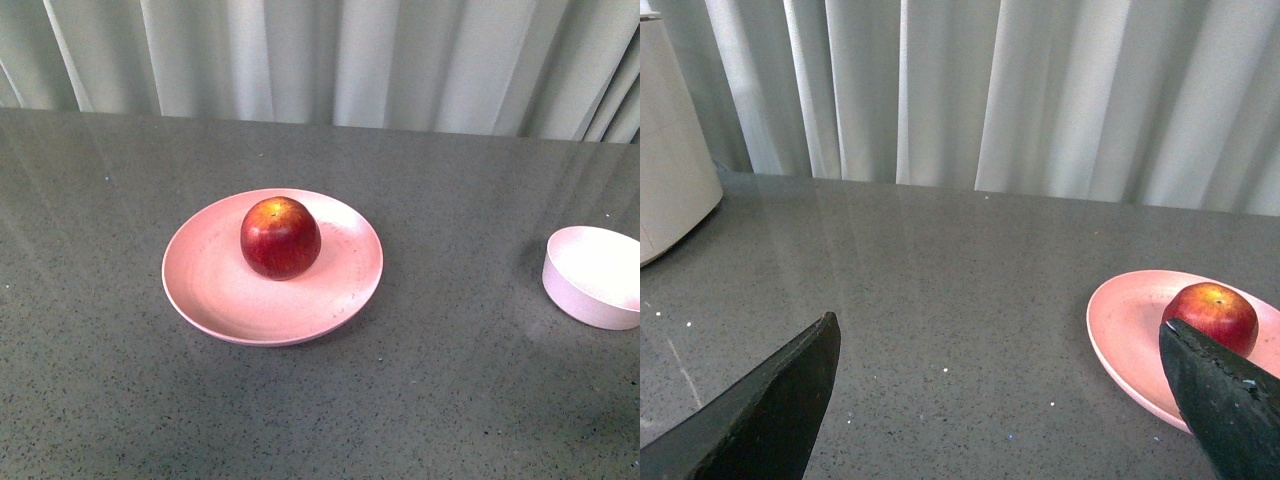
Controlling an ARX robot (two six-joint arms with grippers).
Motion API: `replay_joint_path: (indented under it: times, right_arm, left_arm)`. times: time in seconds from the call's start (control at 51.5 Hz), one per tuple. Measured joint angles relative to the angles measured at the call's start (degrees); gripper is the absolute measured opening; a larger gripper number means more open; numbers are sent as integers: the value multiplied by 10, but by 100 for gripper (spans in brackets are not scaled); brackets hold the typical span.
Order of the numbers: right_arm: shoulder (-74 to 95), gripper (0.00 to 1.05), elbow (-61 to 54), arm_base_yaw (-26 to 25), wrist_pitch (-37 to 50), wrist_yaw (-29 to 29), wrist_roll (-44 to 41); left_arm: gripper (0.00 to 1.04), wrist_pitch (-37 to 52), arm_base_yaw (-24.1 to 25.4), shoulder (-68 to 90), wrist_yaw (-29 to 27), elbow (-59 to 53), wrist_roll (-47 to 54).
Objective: Move apple from plate to bowl
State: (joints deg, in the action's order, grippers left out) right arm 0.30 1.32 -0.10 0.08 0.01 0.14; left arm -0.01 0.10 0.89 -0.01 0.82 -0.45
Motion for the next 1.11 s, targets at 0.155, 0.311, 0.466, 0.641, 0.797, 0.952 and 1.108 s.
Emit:
replay_joint_path:
  times: [0.155,0.311,0.466,0.641,0.797,0.952,1.108]
  right_arm:
    - [0,96,0,0,0,0,0]
    - [0,96,0,0,0,0,0]
    - [0,96,0,0,0,0,0]
    - [0,96,0,0,0,0,0]
    - [0,96,0,0,0,0,0]
    - [82,96,44,-40,-106,-87,-53]
    - [336,96,110,-149,43,-148,-120]
  left_arm:
    - [96,0,0,0,0,0,0]
    - [96,0,0,0,0,0,0]
    - [96,0,0,0,0,0,0]
    - [96,0,0,0,0,0,0]
    - [96,0,0,0,0,0,0]
    - [96,0,0,0,0,0,0]
    - [96,0,0,0,0,0,0]
